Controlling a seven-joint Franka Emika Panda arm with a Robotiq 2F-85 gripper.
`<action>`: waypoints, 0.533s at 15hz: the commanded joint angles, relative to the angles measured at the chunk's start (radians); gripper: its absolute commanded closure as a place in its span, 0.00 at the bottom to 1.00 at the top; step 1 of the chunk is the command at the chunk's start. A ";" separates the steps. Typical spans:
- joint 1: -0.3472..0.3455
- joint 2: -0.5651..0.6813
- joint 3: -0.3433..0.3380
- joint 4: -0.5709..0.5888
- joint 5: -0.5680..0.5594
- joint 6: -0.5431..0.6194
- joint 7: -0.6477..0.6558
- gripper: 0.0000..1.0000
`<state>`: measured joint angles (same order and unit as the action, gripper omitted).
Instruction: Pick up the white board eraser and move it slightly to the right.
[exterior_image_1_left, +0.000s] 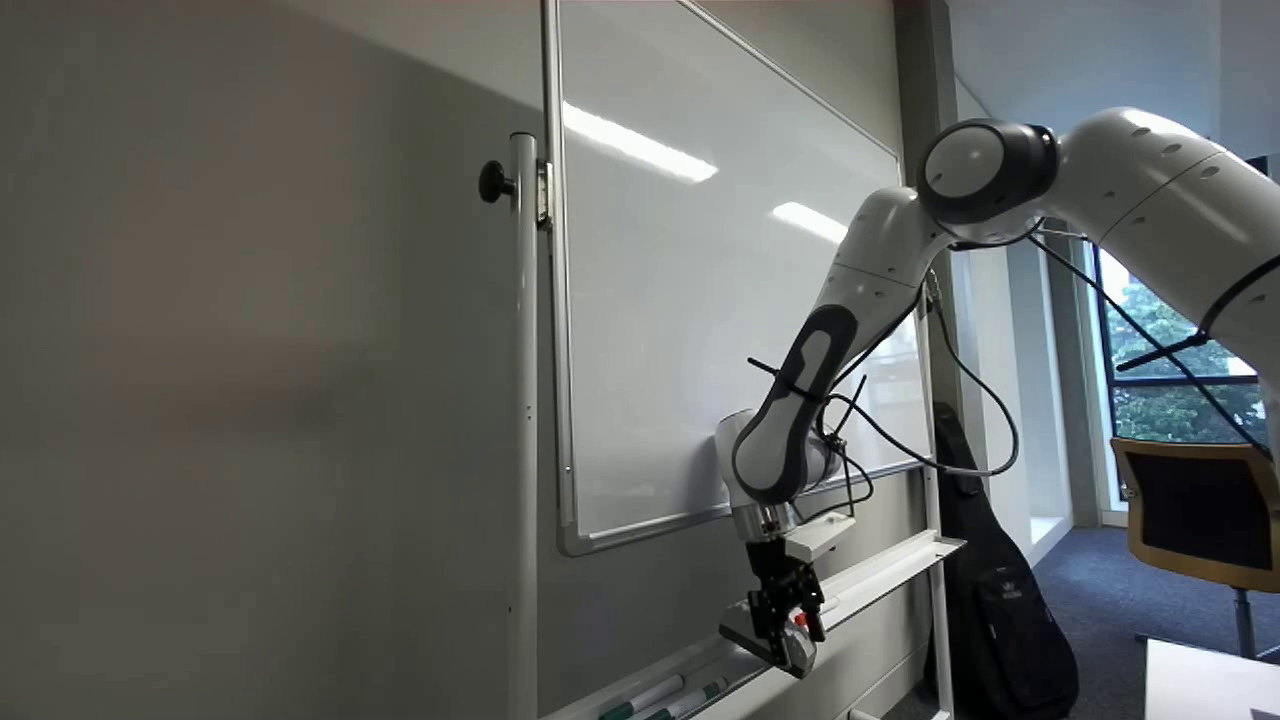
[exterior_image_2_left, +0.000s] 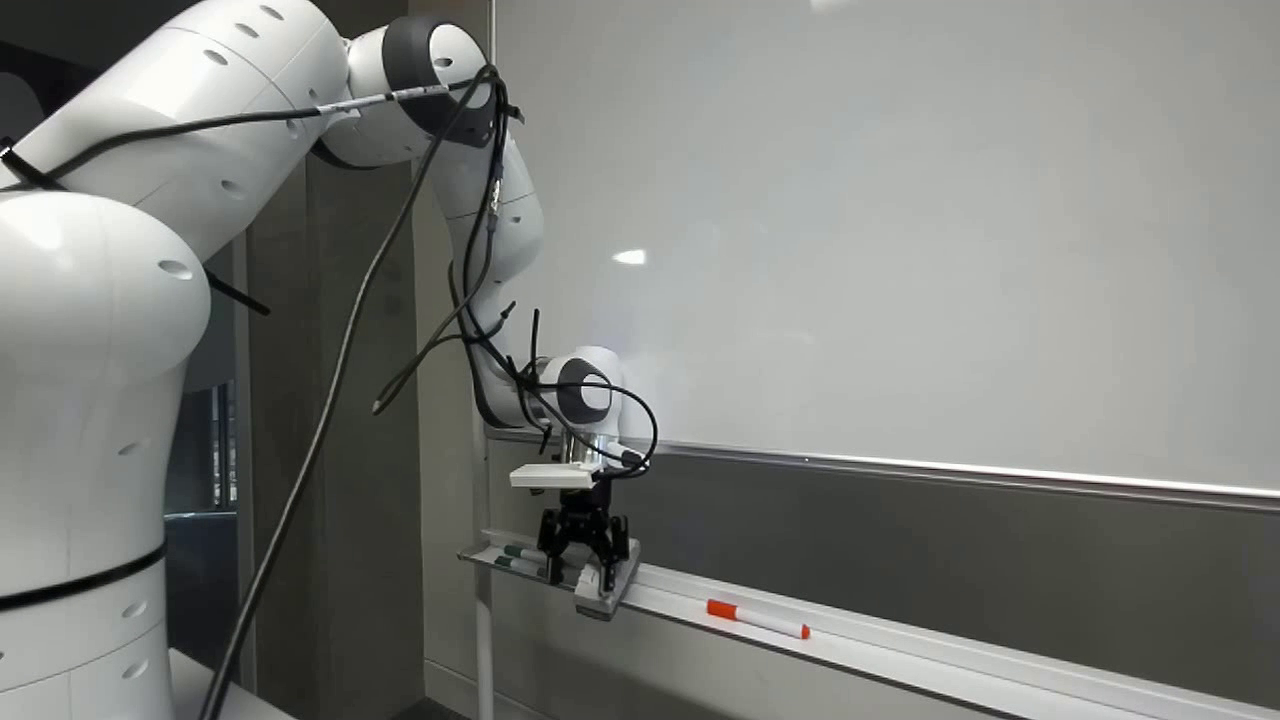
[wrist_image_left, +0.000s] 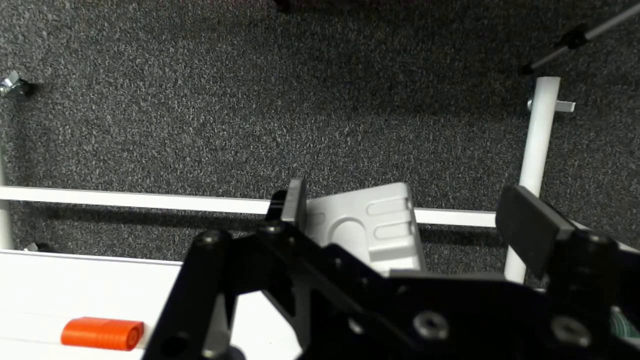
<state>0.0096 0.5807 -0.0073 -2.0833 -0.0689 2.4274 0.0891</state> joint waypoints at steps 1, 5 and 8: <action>0.010 -0.021 -0.004 -0.015 0.011 -0.002 -0.006 0.00; 0.015 -0.050 -0.001 -0.037 0.012 0.000 -0.005 0.00; 0.022 -0.067 -0.003 -0.056 0.006 0.002 0.001 0.00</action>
<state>0.0196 0.5713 -0.0059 -2.0938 -0.0689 2.4273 0.0900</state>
